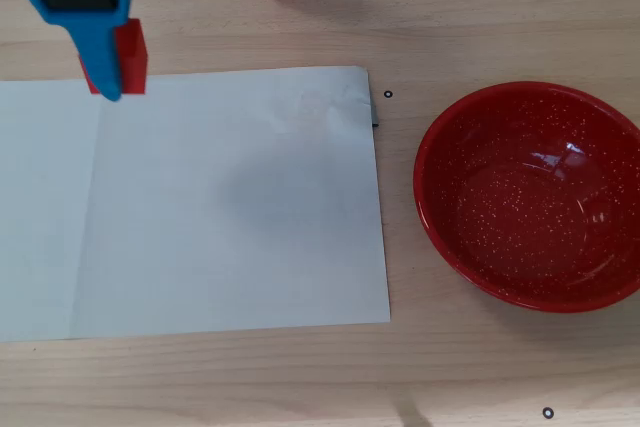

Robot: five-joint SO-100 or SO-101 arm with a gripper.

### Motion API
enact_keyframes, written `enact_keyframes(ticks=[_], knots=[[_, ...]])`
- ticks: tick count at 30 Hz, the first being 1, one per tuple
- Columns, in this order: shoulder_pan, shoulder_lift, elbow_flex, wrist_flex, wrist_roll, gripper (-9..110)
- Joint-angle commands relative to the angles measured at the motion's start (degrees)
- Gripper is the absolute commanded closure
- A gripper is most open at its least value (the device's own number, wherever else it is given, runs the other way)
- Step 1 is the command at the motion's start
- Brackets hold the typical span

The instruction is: Grasp the red cube and put it in the red bowl

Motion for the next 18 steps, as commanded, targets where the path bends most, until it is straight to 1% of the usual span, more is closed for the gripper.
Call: enact_keyframes(ticks=[1, 9, 18], knots=[[4.7, 6.0, -7.7, 7.9, -3.4, 101], [18.5, 6.5, -14.1, 7.9, -13.4, 101], [36.5, 5.9, -19.6, 7.8, -25.8, 101]])
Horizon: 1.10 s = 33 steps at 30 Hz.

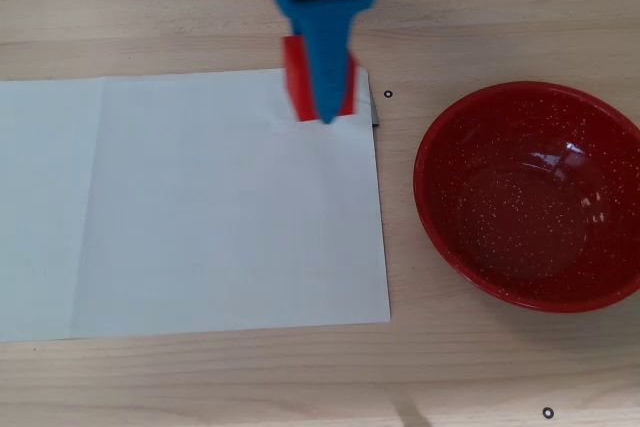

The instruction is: Grasp the red cube and put it in the red bowl

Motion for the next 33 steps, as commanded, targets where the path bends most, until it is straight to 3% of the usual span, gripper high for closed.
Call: enact_keyframes(ticks=[1, 10, 20, 23, 26, 33], knots=[[5.7, 5.4, -9.1, 7.4, -4.6, 101], [20.7, 1.4, -10.2, -2.4, -14.2, 101], [29.1, -5.2, -3.8, -13.2, -18.5, 100], [30.1, -6.4, 0.5, -17.7, -19.2, 87], [30.2, -6.9, 5.0, -21.7, -19.5, 66], [28.6, -7.2, 5.4, -22.6, -17.8, 58]])
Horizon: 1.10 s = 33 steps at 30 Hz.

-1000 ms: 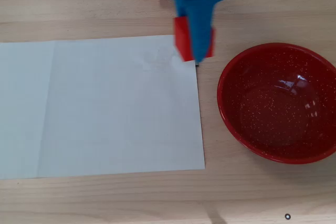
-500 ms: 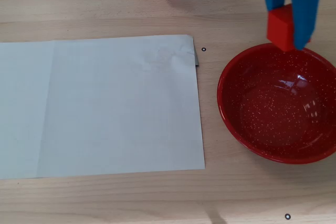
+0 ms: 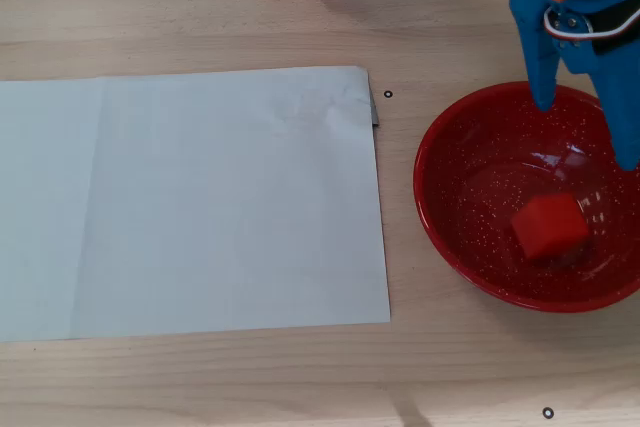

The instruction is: Grasp the red cube and put it in the red bowl

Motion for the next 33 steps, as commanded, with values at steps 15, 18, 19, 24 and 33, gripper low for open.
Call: enact_keyframes(ticks=[15, 18, 19, 24, 33], knots=[[-11.1, 17.5, -9.0, 8.0, 3.0, 101], [-14.1, 24.4, -3.9, 7.9, 4.7, 101], [-15.1, 27.0, -1.8, 7.6, 5.2, 101], [-20.7, 40.1, 11.3, 5.4, 6.7, 101], [-28.4, 67.5, 48.3, -10.4, 8.7, 101]])
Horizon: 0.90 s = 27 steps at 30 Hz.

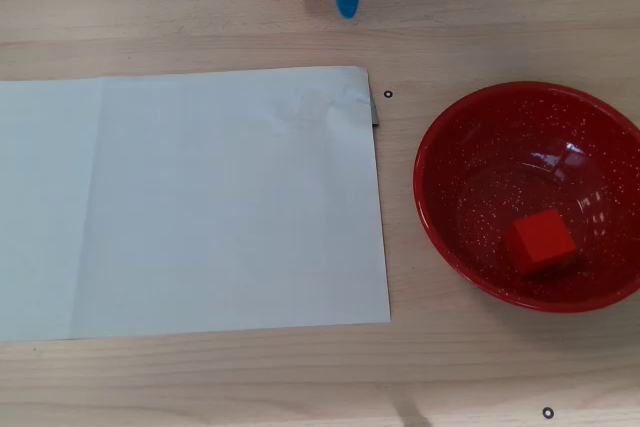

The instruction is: Grasp the red cube and put it in the red bowl

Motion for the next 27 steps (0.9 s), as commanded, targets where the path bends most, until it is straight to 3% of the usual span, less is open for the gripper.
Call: enact_keyframes(ticks=[1, 14, 27], knots=[[-1.8, 10.3, 6.2, -4.8, 1.6, 101], [-5.3, 35.0, 44.2, -28.2, 0.0, 101], [-4.7, 47.9, 74.7, -53.7, 0.5, 101]])
